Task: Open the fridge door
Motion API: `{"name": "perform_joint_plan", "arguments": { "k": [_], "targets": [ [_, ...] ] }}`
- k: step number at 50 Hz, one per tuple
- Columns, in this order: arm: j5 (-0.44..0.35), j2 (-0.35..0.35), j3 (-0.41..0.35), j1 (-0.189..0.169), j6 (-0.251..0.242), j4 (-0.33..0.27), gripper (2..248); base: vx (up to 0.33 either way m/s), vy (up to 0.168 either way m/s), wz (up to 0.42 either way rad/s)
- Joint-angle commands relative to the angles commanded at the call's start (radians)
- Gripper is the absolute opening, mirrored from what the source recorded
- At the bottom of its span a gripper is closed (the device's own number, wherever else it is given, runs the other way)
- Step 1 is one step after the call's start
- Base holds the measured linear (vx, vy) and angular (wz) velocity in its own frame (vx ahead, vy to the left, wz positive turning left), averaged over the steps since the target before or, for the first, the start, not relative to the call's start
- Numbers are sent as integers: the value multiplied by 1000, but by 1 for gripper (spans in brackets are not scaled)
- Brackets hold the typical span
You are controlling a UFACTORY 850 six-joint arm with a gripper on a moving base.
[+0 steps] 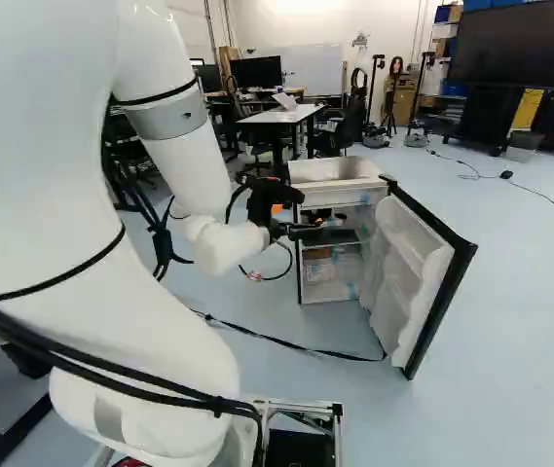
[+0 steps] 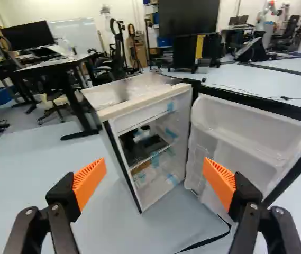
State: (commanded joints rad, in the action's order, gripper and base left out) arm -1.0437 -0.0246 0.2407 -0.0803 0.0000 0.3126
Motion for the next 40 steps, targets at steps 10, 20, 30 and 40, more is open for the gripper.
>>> {"name": "perform_joint_plan", "arguments": {
  "k": [10,20,30,40],
  "targets": [
    [43,-64,-38,20,0,-78,247,0,0,0],
    [80,-119,-72,38,0,-146,247,0,0,0],
    [110,-164,-99,52,0,-201,247,0,0,0],
    [134,-200,-121,63,0,-246,247,0,0,0]
  ]
}}
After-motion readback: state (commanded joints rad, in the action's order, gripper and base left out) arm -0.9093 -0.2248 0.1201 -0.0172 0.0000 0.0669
